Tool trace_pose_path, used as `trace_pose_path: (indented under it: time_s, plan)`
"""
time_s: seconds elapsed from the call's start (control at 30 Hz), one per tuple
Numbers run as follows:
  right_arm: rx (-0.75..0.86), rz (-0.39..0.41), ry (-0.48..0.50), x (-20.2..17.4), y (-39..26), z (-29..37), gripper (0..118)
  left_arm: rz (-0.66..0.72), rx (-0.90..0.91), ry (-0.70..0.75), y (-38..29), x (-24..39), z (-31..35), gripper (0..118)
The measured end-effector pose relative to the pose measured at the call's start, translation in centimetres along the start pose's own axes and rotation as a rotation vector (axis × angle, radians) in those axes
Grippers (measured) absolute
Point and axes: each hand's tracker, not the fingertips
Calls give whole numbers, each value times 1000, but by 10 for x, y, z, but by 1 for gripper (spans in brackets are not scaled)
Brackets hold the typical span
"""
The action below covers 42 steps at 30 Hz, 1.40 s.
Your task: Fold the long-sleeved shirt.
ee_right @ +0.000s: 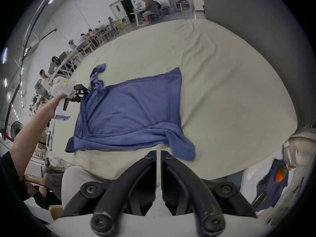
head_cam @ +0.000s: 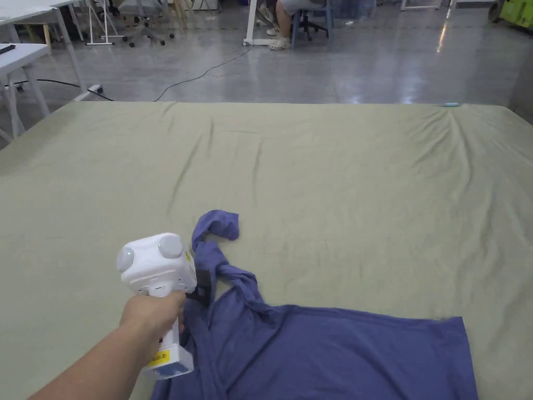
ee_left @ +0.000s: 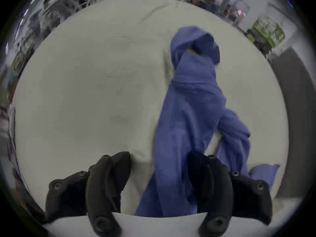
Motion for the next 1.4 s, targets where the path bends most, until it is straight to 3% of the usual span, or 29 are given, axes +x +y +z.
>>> trace_pose_path:
  time_s: [0.03, 0.07, 0.1, 0.13, 0.27, 0.47, 0.57, 0.67, 0.8, 0.93, 0.97, 1.03, 1.07, 1.13, 1.2, 1.3, 1.33, 1.4]
  plan:
    - [-2, -4, -6, 1, 1, -1, 2, -54, 32, -24, -2, 3, 4, 71]
    - [-4, -9, -12, 2, 3, -3, 2, -77, 56, 4, -4, 5, 11, 61]
    - [-7, -17, -16, 2, 4, -5, 2, -101, 74, 44, -8, 8, 21, 34]
    - [-8, -27, -17, 2, 6, -7, 2, -124, 95, 64, -11, 9, 31, 0]
    - [9, -60, 37, 0, 13, -9, 2, -123, 143, -69, -31, -7, 78, 0]
    - [63, 11, 63, -25, 14, 4, 2, -125, 214, -176, -128, -67, 174, 0]
    - [63, 21, 74, -28, 11, 4, 2, -52, 222, -179, -186, -102, 197, 0]
    - [39, 9, 108, -31, 8, -1, 2, -17, 164, -103, -232, -123, 190, 0]
    - [16, 13, 104, -38, 4, -8, 2, -100, 34, 3, -269, -121, 145, 0]
    - [-11, 40, 52, -48, 4, -11, 2, 11, -37, -72, -275, -120, 108, 0]
    - [-6, 42, 51, -49, 5, -10, 2, 38, -34, -95, -270, -120, 112, 15]
    - [14, 42, 74, -46, 7, -2, 2, 74, 59, -160, -259, -120, 132, 88]
    - [27, 41, 95, -45, 9, 3, 2, 109, 155, -215, -254, -119, 145, 117]
    - [37, 45, 104, -44, 11, 6, 2, 187, 343, -301, -254, -114, 170, 118]
    - [39, 46, 100, -45, 14, 3, 2, 182, 419, -389, -255, -100, 172, 118]
    - [27, 26, 102, -44, 15, -8, 2, 99, 257, -425, -252, -75, 155, 118]
    - [17, 16, 106, -44, 15, -13, 2, 60, 170, -423, -245, -66, 145, 108]
    - [6, 12, 109, -44, 15, -19, 2, -35, 149, -317, -233, -44, 136, 6]
